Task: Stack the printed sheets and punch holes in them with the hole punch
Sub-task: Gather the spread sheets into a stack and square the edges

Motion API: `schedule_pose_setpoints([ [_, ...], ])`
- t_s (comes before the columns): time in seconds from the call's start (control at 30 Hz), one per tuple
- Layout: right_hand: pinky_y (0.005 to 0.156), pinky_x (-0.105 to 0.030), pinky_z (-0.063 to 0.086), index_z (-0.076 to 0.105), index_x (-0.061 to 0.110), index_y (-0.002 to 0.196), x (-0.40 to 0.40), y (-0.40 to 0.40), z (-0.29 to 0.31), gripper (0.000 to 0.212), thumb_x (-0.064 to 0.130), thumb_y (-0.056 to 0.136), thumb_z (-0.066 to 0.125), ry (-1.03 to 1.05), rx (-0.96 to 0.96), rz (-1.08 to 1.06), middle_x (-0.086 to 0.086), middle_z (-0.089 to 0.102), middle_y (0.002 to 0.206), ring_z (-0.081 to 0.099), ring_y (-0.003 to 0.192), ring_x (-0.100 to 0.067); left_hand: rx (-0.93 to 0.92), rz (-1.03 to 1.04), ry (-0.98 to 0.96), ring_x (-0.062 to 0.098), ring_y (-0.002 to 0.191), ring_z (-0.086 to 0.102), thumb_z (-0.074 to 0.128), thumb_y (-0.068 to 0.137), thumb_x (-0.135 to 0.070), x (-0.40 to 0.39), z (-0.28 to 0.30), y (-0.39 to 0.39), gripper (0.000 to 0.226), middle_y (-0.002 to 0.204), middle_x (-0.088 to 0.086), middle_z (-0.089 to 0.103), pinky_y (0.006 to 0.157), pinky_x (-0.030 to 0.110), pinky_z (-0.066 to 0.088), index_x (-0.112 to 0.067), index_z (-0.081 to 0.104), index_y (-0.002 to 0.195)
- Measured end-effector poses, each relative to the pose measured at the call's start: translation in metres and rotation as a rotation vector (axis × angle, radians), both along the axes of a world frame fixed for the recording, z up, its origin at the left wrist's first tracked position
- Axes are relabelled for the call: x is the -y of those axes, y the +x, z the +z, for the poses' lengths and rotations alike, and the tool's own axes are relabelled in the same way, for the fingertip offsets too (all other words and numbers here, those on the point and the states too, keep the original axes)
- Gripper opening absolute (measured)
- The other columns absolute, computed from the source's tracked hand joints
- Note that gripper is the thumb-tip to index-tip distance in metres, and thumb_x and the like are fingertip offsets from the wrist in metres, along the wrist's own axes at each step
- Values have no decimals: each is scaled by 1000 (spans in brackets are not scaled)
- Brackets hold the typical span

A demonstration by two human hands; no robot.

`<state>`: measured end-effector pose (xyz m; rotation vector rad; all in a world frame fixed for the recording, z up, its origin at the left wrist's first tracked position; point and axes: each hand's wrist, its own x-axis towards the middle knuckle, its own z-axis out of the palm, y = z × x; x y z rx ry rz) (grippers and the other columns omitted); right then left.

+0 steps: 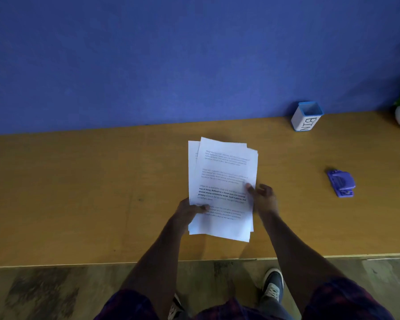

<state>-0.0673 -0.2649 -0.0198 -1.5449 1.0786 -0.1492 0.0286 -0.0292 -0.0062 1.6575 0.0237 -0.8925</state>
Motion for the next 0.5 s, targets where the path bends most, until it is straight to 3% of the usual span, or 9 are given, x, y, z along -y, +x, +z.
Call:
schedule_pose_setpoints([
  [0.07, 77, -37, 57, 68, 7, 116, -1, 4, 13, 49, 46, 87, 77, 182, 138, 22, -9, 76, 114, 73, 96, -25, -43, -55, -30, 27, 106, 72, 86, 66, -5, -3, 4, 4, 50, 117, 11, 76, 88, 40, 61, -8, 74, 114],
  [0.13, 71, -35, 59, 74, 7, 105, -4, 8, 25, 35, 34, 85, 82, 282, 252, 62, -12, 79, 106, 76, 90, -28, -64, -139, -51, 19, 103, 73, 85, 74, 1, -2, 7, 8, 53, 121, 10, 75, 79, 29, 61, -7, 70, 124],
  [0.2, 69, -35, 60, 74, 4, 100, -8, 14, 35, 25, 17, 82, 85, 321, 350, 88, -11, 80, 96, 76, 86, -31, -41, -206, -44, 18, 106, 72, 81, 77, 7, 0, 10, 13, 56, 124, 9, 73, 79, 25, 60, -7, 67, 129],
  [0.33, 82, -47, 61, 72, -8, 111, -9, 31, 51, 32, 0, 81, 80, 460, 481, 129, -23, 76, 110, 74, 99, -39, 80, -96, -50, 24, 114, 71, 90, 72, -3, 7, 28, 28, 57, 120, 5, 76, 88, 35, 61, -12, 71, 124],
  [0.4, 81, -42, 62, 73, -7, 112, -8, 39, 61, 30, -2, 82, 78, 473, 511, 180, -21, 76, 112, 75, 99, -36, 117, -19, -88, 22, 110, 73, 92, 71, -8, 9, 42, 37, 54, 118, 4, 77, 89, 38, 61, -13, 74, 121],
  [0.5, 79, -39, 62, 78, 0, 107, -6, 53, 82, 25, -5, 82, 76, 456, 573, 205, -16, 78, 110, 76, 96, -30, 171, 68, -125, 15, 101, 76, 89, 74, -3, 12, 61, 53, 46, 109, 3, 79, 79, 27, 62, -6, 75, 117],
])
